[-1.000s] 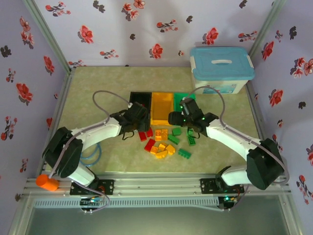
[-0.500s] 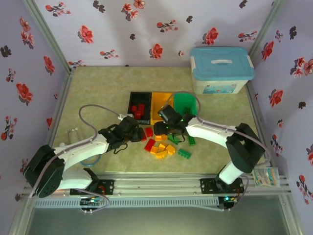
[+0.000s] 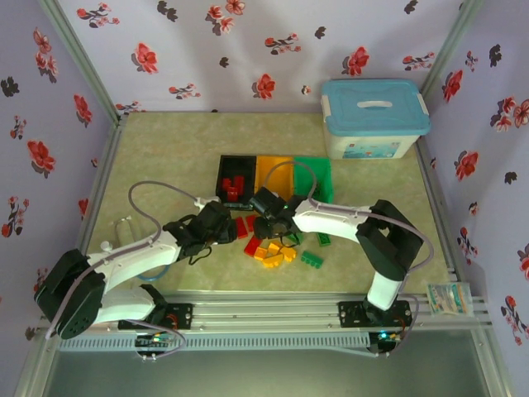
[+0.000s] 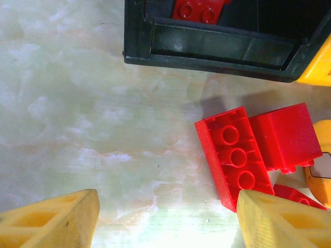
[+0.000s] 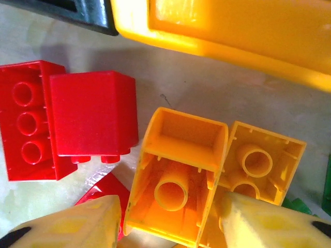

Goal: Sort the legos into containers by color
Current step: Pick up the lego from the center of the table, then place the lego in the container.

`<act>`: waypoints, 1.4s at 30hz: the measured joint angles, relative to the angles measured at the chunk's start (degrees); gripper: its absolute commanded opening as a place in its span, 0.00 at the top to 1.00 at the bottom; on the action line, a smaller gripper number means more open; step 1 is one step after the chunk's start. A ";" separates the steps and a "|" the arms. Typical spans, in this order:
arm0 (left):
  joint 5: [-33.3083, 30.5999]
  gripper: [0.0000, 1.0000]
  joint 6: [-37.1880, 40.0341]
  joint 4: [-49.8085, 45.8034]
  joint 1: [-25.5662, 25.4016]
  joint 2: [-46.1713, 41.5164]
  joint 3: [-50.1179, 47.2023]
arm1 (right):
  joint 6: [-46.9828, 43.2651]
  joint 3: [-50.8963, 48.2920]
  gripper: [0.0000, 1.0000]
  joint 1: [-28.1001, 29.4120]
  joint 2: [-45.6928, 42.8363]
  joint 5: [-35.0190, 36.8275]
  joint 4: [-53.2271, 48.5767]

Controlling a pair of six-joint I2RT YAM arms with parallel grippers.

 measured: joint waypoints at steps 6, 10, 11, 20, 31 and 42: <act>-0.39 0.30 0.00 0.02 -0.02 0.00 0.00 | 0.20 2.21 0.70 0.17 0.33 1.33 -1.79; -0.42 0.30 0.00 0.04 -0.02 0.00 -0.02 | 0.09 2.99 0.71 0.20 0.33 1.75 -2.08; -0.42 0.30 0.00 0.09 0.00 0.00 -0.07 | 0.07 3.13 0.72 0.17 0.33 1.81 -2.25; -0.42 0.30 0.00 0.44 -0.02 0.00 -0.37 | -2.01 8.07 0.72 0.13 -0.74 5.60 -5.46; -0.74 0.31 0.02 1.22 -3.54 0.11 -0.37 | -6.03 12.79 0.70 -7.91 -2.12 7.56 -6.27; -1.33 0.32 -0.42 1.79 -8.63 4.13 -0.26 | -9.64 17.73 0.52 -14.23 2.01 5.88 -6.71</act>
